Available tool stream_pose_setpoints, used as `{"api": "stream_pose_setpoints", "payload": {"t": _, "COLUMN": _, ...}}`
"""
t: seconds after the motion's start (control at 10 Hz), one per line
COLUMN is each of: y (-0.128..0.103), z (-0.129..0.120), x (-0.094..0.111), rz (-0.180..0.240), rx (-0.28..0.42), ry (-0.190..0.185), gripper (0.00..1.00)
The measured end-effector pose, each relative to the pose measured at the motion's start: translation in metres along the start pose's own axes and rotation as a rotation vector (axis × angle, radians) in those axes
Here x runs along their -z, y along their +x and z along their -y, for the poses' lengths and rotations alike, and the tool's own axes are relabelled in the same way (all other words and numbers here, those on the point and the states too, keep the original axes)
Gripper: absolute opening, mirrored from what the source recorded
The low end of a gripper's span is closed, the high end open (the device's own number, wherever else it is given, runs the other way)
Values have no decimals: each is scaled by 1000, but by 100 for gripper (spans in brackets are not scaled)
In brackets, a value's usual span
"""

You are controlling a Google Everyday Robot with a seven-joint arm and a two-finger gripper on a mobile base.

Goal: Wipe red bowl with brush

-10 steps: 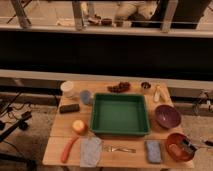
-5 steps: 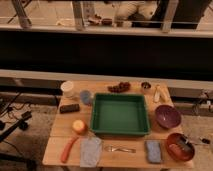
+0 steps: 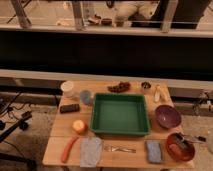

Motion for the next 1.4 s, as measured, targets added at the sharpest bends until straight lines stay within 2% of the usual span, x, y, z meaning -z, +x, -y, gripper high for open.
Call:
{"api": "stream_pose_setpoints", "payload": {"t": 0.7, "y": -18, "z": -3, "x": -8, "rz": 34, "rx": -4, "ry": -5, "gripper": 3}}
{"api": "stream_pose_setpoints", "payload": {"t": 1.4, "y": -19, "z": -16, "x": 12, "rz": 43, "rx": -8, "ry": -25, "gripper": 3}}
